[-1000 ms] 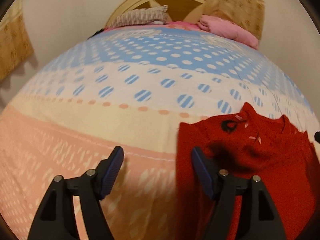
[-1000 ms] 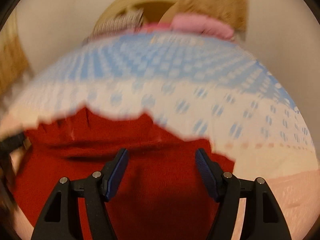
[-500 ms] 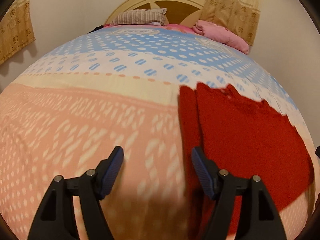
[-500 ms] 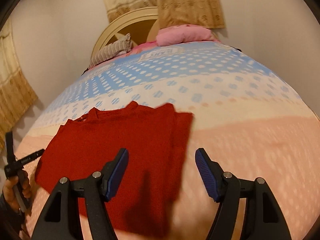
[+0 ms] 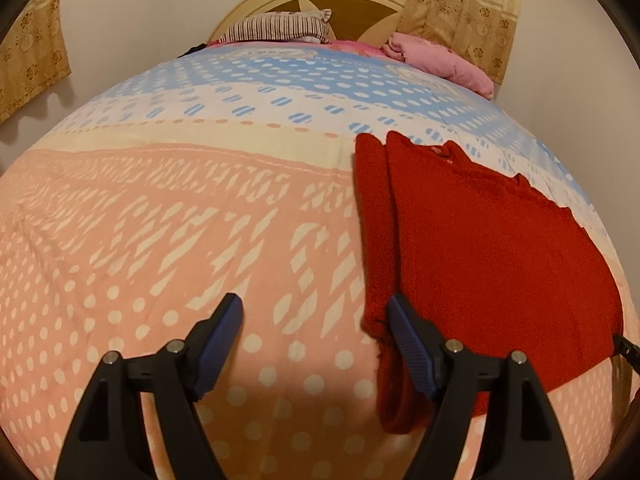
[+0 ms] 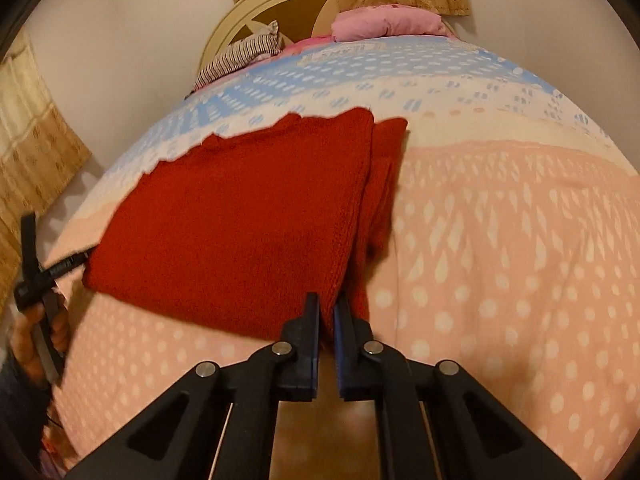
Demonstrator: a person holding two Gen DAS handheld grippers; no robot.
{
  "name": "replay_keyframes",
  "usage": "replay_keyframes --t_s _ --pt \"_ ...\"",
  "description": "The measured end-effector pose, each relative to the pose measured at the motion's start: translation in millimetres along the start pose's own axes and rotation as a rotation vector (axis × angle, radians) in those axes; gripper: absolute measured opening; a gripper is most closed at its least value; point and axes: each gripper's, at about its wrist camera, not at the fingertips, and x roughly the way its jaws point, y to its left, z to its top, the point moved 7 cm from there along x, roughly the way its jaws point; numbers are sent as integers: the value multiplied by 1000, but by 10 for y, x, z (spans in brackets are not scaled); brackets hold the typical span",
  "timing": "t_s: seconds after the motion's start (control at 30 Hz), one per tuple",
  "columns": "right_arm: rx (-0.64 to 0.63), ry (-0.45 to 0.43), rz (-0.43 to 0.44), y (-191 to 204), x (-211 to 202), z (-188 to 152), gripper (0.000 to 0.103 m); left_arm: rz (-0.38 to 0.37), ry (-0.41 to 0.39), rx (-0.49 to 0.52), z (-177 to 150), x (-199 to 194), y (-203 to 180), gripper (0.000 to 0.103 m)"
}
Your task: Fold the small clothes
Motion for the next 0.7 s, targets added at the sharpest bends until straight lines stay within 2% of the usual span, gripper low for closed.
replay_keyframes --t_s 0.07,0.23,0.33,0.47,0.57,0.63,0.7 --pt "5 -6 1 -17 -18 -41 5 4 15 -7 -23 21 17 82" --pt "5 -5 -7 -48 -21 -33 5 2 36 -13 -94 9 41 83" --pt "-8 12 -8 -40 -34 -110 5 6 -10 -29 -107 -113 85 83" --pt "20 -37 -16 -97 -182 -12 6 6 -89 -23 -70 -312 81 85" --pt "-7 -113 -78 -49 -341 188 14 5 -100 18 -74 -359 -19 93" --pt "-51 -150 -86 74 -365 341 34 9 -91 26 -56 -329 -60 93" --pt "-82 -157 -53 233 -286 472 50 37 -53 32 -61 -227 -76 93"
